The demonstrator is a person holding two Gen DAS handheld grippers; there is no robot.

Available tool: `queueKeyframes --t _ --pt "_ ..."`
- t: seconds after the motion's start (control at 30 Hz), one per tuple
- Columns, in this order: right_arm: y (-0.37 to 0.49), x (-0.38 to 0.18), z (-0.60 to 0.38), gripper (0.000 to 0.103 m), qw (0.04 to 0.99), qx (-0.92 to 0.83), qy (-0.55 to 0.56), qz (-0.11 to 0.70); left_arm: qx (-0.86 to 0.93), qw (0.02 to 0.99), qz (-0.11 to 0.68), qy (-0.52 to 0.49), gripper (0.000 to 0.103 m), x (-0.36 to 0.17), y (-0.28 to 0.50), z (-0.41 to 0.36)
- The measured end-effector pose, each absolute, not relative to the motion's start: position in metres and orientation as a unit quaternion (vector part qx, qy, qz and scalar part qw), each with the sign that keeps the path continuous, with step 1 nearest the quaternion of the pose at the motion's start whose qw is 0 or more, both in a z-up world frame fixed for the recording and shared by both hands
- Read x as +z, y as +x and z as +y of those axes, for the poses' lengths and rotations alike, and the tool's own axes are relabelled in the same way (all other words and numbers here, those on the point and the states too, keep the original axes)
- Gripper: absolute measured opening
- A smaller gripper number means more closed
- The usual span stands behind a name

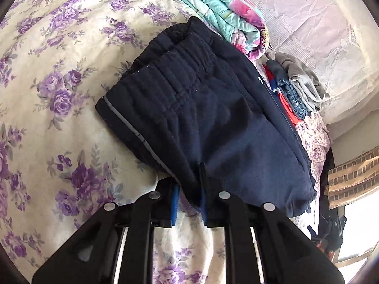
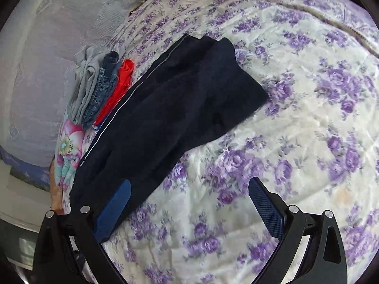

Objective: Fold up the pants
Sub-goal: 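Grasp the waistband of the navy pants with the left tool while the right tool grasps the hem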

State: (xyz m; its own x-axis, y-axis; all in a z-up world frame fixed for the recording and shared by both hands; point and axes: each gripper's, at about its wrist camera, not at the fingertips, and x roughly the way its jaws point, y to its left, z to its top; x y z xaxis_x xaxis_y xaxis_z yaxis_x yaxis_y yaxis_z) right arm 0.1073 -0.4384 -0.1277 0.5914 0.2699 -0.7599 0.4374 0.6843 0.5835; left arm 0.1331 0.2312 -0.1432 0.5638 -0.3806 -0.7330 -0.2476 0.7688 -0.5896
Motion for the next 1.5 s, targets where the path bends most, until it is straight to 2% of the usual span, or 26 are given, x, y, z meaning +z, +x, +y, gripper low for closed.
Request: queueKeyframes --t 0.03,0.17,0.27,0.3,0.33,0.4,0.5,0.77,0.93,1.0,1.03,1.07,1.1,1.13,1.2,1.27,1.33,1.4,1.5 --pt "0.117 -0.138 -0.442 0.086 0.787 -0.062 0.412 0.456 -0.043 0.816 0.465 -0.339 0.014 -0.144 0.132 0.232" --pt "0.134 -0.156 -0.451 0.067 0.785 -0.084 0.449 0.419 -0.044 0.815 0.467 -0.338 0.015 -0.146 0.134 0.231" --pt "0.148 -0.163 -0.465 0.043 0.782 -0.089 0.479 0.388 -0.034 0.816 0.473 -0.33 0.015 -0.146 0.141 0.229" --pt "0.153 -0.168 -0.468 0.019 0.78 -0.082 0.488 0.384 -0.029 0.817 0.475 -0.325 0.015 -0.145 0.144 0.227" --pt "0.159 -0.174 -0.471 0.007 0.777 -0.063 0.497 0.381 -0.024 0.819 0.475 -0.319 0.015 -0.144 0.146 0.225" --pt "0.154 -0.177 -0.471 0.007 0.777 -0.064 0.508 0.367 -0.014 0.824 0.475 -0.308 0.013 -0.141 0.147 0.222" --pt "0.131 -0.153 -0.462 0.006 0.808 -0.071 0.473 0.345 -0.008 0.838 0.456 -0.3 0.011 -0.13 0.135 0.224" --pt "0.034 -0.11 -0.464 0.005 0.841 -0.069 0.436 0.313 -0.028 0.828 0.443 -0.344 0.009 -0.118 0.092 0.237" --pt "0.023 -0.144 -0.476 0.005 0.821 -0.086 0.44 0.354 -0.022 0.82 0.461 -0.338 0.01 -0.126 0.084 0.236" --pt "0.034 -0.169 -0.472 0.006 0.804 -0.095 0.423 0.408 -0.021 0.796 0.489 -0.356 0.015 -0.148 0.092 0.242" --pt "0.033 -0.171 -0.47 0.007 0.809 -0.096 0.415 0.406 -0.027 0.794 0.482 -0.37 0.016 -0.15 0.088 0.245" --pt "0.031 -0.166 -0.469 0.01 0.814 -0.097 0.404 0.406 -0.026 0.798 0.475 -0.37 0.018 -0.146 0.082 0.247" --pt "0.028 -0.159 -0.468 0.021 0.817 -0.1 0.391 0.412 -0.019 0.809 0.469 -0.353 0.019 -0.138 0.074 0.246" --pt "0.022 -0.15 -0.467 0.039 0.823 -0.108 0.379 0.41 -0.012 0.824 0.46 -0.33 0.022 -0.127 0.067 0.244" --pt "0.007 -0.121 -0.462 0.058 0.847 -0.158 0.327 0.387 0.019 0.856 0.433 -0.28 0.02 -0.098 0.046 0.243" --pt "-0.005 -0.086 -0.455 0.064 0.876 -0.204 0.259 0.353 0.049 0.884 0.396 -0.242 0.021 -0.067 0.029 0.245" --pt "-0.004 -0.059 -0.454 0.074 0.892 -0.22 0.231 0.321 0.059 0.899 0.372 -0.221 0.025 -0.036 0.028 0.246" --pt "0.015 -0.041 -0.461 0.075 0.903 -0.176 0.24 0.31 0.041 0.907 0.375 -0.189 0.038 -0.012 0.052 0.241" --pt "0.079 -0.035 -0.469 0.075 0.9 -0.109 0.26 0.331 0.01 0.903 0.406 -0.144 0.041 0.003 0.117 0.22"
